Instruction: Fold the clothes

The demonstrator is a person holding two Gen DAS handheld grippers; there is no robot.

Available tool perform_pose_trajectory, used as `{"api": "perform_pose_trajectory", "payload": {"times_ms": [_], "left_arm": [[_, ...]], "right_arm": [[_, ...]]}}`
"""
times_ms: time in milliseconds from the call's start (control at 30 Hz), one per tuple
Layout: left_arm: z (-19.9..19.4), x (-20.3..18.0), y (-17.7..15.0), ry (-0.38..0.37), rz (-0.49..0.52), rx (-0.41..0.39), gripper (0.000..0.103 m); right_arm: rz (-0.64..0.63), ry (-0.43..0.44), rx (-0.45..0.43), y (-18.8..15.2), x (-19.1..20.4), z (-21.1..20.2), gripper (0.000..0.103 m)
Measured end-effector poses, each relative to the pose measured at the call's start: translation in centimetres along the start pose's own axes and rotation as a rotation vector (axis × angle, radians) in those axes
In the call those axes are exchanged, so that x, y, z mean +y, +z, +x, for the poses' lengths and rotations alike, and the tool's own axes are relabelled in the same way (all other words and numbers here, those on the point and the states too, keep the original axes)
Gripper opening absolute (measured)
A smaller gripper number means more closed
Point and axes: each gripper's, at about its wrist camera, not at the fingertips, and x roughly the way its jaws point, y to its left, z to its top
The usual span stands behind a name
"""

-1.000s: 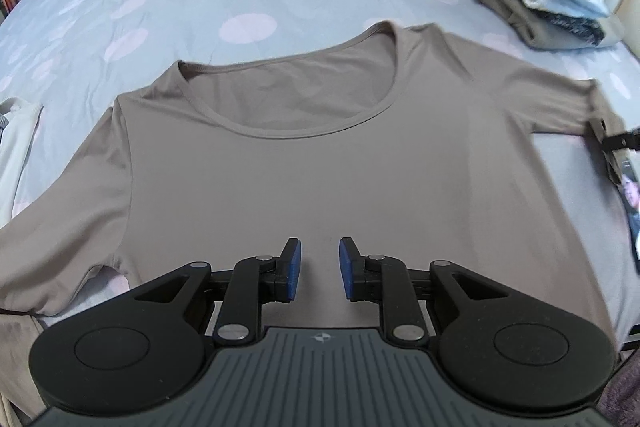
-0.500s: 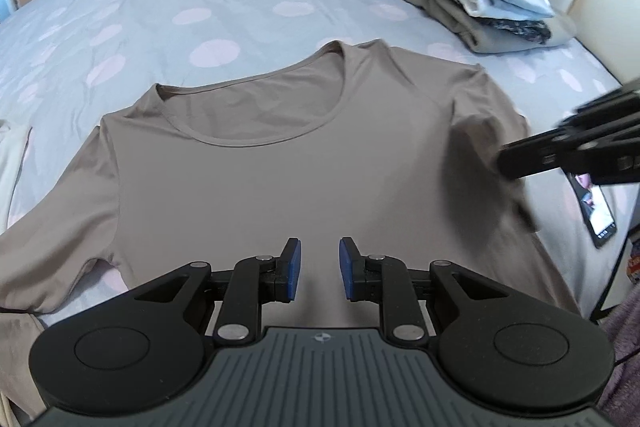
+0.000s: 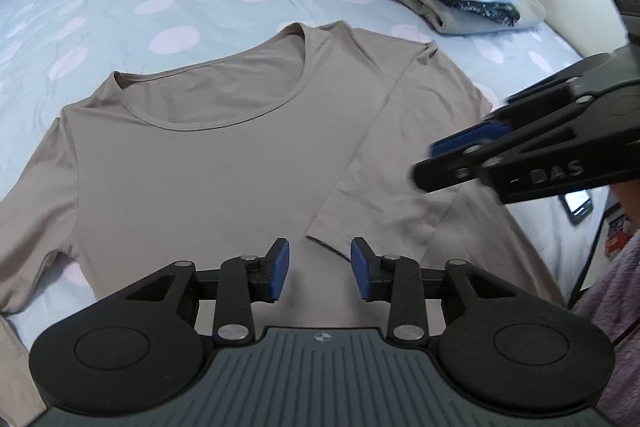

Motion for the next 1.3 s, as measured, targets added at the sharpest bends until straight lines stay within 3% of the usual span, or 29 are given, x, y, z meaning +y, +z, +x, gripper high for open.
{"api": "perform_pose_trajectory", "payload": {"times_ms": [67,300,433,533,700,900,1100,1300], "left_arm": [[1.0,-0.2,0.2,0.016,0.001,0.009,0.032],[4.2,-1.1,0.5,0.015,0.024,0.047,0.032],[5.3,-1.8,0.2,0.026,0.058,0.065,0.015],[5.1,-2.4,0.2,0.023,0.092,0.054,0.001],[3.6,-2.4,0.8,0.017,0.085,0.034,0.000],[-0.6,-1.3,3.2,-0.013,0.037,-0.089,0.000],[-3.0,2.8,5.4,0.096,-0.079,-0.158,0.000],[-3.5,8.2,4.8,0.208,-0.216,-0.153,0.000]], "right_arm": [[0.007,-0.056,0.022,-0.8,-1.1,0.1,0.029],[0.034,-0.131,0.111,-3.8,-3.6,2.0,0.029],[-0.040,-0.143,0.154,-5.8,-2.4,3.3,0.035],[-0.095,-0.154,0.163,-7.0,-1.8,4.0,0.036],[-0.087,-0.138,0.146,-7.2,-2.4,3.5,0.038],[-0.078,-0.163,0.120,-7.2,-2.8,2.8,0.038],[-0.071,-0.187,0.113,-6.6,-3.1,2.9,0.038],[-0.020,-0.209,0.078,-5.1,-4.8,2.5,0.039]]}}
